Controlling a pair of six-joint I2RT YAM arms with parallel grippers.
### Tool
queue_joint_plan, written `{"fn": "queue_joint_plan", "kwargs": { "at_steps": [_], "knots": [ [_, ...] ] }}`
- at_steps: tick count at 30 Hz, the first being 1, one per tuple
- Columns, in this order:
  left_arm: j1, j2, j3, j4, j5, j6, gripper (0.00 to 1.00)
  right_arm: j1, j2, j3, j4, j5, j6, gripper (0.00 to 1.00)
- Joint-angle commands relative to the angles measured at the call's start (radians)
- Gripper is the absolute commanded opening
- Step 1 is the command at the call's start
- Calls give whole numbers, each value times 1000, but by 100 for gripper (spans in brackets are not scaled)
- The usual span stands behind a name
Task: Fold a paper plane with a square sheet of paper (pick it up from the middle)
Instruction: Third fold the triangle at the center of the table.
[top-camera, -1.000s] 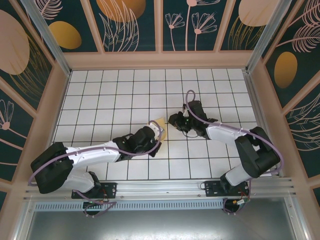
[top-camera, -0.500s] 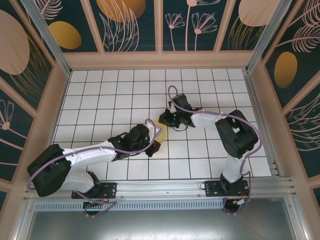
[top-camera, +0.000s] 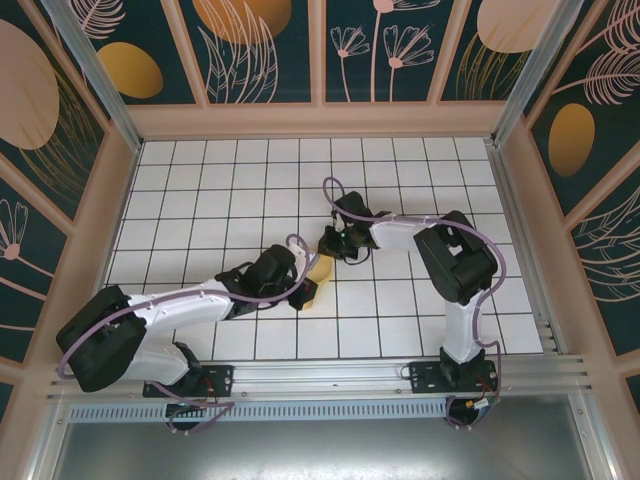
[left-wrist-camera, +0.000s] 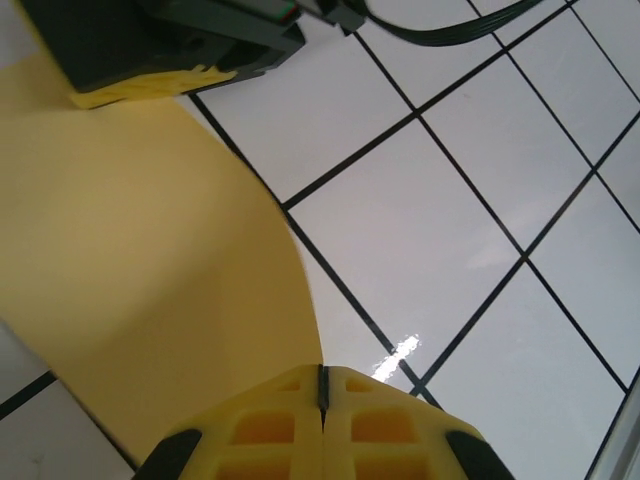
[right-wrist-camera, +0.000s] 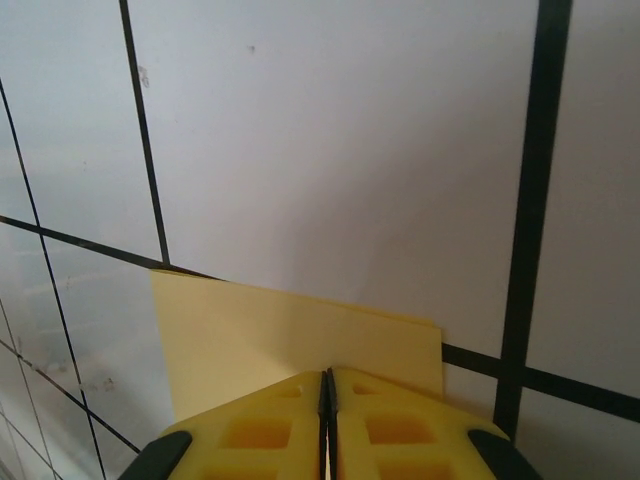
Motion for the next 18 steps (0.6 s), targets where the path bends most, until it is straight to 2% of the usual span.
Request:
{"fn": "queue_joint_plan", "kwargs": {
  "at_steps": [1,5,18],
  "knots": [
    [22,20,2,6,4,-16,0,14,11,24,-66,42,-50,11],
    [33,60,28,-11,4,-6,0,16,10,24,-69,47,-66,11],
    [33,153,86,-76,-156,-31,0,17,-4,18,-69,54,-71,11]
  ]
}}
